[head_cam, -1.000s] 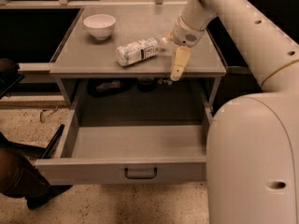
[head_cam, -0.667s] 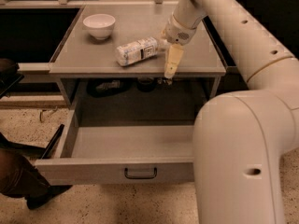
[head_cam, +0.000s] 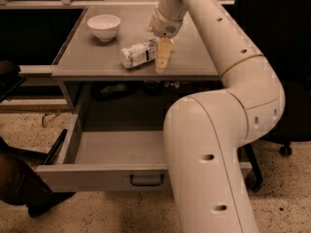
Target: Place blue plastic bottle into top drawer
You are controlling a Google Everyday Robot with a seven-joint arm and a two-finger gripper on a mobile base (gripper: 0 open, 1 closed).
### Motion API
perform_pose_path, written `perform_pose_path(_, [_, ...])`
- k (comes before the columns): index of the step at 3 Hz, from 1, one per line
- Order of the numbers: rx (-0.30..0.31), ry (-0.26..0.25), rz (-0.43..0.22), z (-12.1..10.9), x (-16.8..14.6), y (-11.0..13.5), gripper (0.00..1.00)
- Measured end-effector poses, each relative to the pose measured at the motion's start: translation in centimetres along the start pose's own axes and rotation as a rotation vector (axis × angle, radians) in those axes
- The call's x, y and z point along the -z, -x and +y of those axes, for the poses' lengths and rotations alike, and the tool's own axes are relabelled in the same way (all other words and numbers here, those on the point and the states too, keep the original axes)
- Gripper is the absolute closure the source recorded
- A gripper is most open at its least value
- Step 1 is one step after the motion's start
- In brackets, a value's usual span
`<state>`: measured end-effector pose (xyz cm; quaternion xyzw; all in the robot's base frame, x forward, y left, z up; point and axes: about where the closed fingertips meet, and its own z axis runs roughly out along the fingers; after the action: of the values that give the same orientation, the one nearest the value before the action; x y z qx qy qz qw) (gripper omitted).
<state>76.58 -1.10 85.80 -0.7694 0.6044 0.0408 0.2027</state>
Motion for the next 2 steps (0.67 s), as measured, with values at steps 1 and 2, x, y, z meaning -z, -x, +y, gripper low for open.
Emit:
perform_pose_path(1, [0.051, -0.009, 0.002, -1.3, -0.7, 1.9, 0.00])
perform_pose_path(2, [0.072, -0.005, -0.008, -2.0, -1.8, 2.8, 0.00])
